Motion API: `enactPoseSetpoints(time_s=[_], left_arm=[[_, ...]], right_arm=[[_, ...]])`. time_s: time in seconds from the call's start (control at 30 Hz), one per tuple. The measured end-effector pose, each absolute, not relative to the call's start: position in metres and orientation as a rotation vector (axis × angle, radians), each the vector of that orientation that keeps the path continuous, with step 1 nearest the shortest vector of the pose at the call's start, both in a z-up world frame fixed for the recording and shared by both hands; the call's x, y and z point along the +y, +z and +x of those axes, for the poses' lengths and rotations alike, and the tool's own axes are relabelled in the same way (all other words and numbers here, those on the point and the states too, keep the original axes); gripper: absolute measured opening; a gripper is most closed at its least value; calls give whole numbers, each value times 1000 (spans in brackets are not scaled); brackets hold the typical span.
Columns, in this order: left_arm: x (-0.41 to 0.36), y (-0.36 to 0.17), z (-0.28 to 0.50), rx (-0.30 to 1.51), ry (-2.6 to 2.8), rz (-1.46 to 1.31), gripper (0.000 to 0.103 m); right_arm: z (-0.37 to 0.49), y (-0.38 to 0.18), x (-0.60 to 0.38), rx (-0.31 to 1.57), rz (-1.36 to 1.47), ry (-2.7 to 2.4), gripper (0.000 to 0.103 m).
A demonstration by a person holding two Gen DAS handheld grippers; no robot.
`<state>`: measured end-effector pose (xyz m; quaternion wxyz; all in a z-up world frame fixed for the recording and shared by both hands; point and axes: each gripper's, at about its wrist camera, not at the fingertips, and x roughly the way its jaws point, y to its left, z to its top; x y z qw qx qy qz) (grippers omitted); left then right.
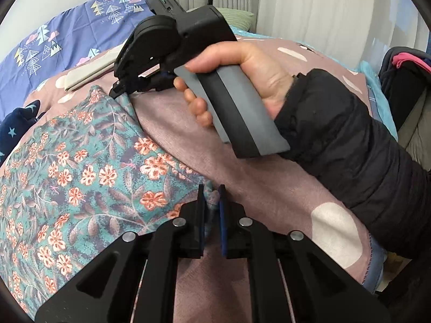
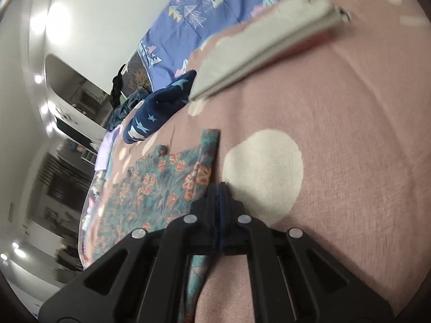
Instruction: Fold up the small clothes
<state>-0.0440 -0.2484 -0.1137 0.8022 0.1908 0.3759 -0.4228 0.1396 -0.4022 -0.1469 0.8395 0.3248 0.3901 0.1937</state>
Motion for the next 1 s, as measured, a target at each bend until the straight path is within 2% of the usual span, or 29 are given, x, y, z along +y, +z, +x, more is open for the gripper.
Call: enactPoseSetpoints(time_s=[0.03,0.07,0.1,0.2,0.27,0.3,0.33,0.37,0.57,0.7,0.8,0.9,1.0], left_arm=[[-248,-114,-44,807,-910,404,8],[-247,-113,-43,812,-917,398,8],[-247,-113,-43,814,-920,394,8],[-246,-114,-41,820,-924,386,8],[-244,-113,-38,823,-929,382,8],[-244,-114,-37,824,-931,379,8],[-243,-114,-36,826,-933,377,8],[-243,-114,-35,831,-936,375,8],[-233,-114,-30,821,-975,324,9],[-231,-119,-24,851,-995,296,9],[-229,-119,-25,846,-1010,297,10],[-228,-118,-29,839,-1028,307,13],[-231,-118,-36,827,-1030,338,21]], right_arm=[[138,-144,-405,814,709,420,3],[135,-143,-409,809,728,426,8],[134,-143,-413,822,762,456,22],[129,-137,-408,846,758,530,49],[131,-134,-391,890,670,534,54],[132,-134,-380,903,609,505,50],[136,-136,-372,908,576,470,38],[144,-142,-364,952,550,427,6],[127,-107,-357,784,457,402,4],[145,-150,-364,884,440,341,3],[141,-144,-371,844,470,353,3],[138,-140,-361,821,391,321,4],[131,-136,-353,800,304,282,5]])
